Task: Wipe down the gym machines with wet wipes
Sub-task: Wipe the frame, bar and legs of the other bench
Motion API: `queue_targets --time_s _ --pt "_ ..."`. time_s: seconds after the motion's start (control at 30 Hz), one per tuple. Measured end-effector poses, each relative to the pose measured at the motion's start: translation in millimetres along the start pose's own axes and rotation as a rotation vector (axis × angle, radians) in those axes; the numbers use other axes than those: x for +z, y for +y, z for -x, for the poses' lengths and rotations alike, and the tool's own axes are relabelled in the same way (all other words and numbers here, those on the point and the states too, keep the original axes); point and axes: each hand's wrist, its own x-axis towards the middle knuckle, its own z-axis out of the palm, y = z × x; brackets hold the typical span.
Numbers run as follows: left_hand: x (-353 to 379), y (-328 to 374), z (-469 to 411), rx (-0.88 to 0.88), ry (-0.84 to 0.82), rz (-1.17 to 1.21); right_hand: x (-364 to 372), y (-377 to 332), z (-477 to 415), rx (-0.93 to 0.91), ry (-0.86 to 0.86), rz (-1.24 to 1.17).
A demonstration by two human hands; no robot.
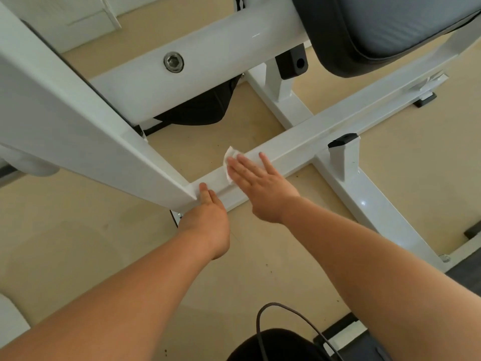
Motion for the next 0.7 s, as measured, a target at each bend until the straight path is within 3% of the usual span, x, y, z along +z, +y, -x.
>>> queue_targets --time_s 0.27,0.33,0.47,0.53,0.6,0.7 --pt "-26 7 -2 0.046 -0.089 -0.076 -7 124 4 0.587 -0.107 -0.167" --pt "-27 7 0 0.04 -0.093 -0.096 -9 110 -1 0.569 -0.097 -0.21" --pt "-27 15 2 0.024 -0.125 -0.104 -1 52 13 0.21 -0.084 -0.148" --pt "-27 14 -1 0.016 -0.124 -0.09 2 57 18 0.122 -0.069 -0.129" --pt "-28 12 -4 0.003 -0.118 -0.048 1 90 16 0.191 -0.066 -0.075" --pt "-27 12 -2 0.011 -0.115 0.014 -10 151 22 0.496 -0.104 -0.137"
